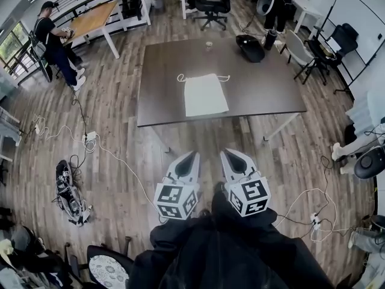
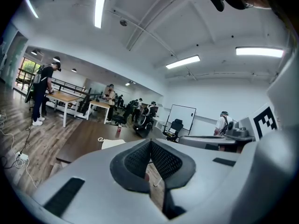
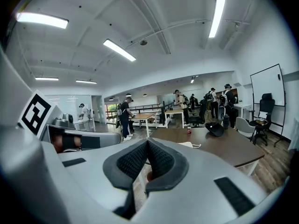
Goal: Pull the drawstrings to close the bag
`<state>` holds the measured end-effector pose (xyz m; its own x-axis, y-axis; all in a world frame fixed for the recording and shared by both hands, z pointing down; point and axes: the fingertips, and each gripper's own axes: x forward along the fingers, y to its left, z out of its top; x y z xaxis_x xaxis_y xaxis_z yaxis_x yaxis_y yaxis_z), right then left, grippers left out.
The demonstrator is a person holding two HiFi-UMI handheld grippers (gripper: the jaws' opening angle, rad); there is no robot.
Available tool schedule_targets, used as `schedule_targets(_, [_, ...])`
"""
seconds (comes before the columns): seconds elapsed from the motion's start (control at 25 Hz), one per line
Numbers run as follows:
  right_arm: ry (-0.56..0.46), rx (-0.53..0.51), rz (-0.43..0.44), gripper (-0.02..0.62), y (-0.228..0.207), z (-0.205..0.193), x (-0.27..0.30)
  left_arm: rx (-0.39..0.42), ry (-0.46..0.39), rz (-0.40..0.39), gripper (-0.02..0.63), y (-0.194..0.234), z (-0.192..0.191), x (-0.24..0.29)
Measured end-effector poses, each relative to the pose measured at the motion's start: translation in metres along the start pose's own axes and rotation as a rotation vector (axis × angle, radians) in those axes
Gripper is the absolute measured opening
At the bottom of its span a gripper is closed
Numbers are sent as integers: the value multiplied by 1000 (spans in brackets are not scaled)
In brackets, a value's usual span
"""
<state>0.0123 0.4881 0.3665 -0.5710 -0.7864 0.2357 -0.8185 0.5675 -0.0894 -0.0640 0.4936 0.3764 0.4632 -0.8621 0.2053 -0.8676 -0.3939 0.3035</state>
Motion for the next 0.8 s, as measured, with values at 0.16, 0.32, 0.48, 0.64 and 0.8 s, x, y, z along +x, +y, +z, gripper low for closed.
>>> schedule_targets(0.16, [14,2,-8,21,-14,-5,17,-22,15,1,32,11,-8,19])
schedule_targets(0.32, [20,8,-18,21,-44,-7,45,-31,33,7,32,25,-12,55])
schedule_targets(0.48, [21,26,-22,21,-88,-2,87,-26,37,21,32,45,-2,108])
schedule_targets(0.64, [22,33,-8,21,-135,11,138,-26,44,34,32,69,14,174])
schedule_targets(0.8, [44,33,5,21,-192,28,195,-34,64,32,32,85,35,255])
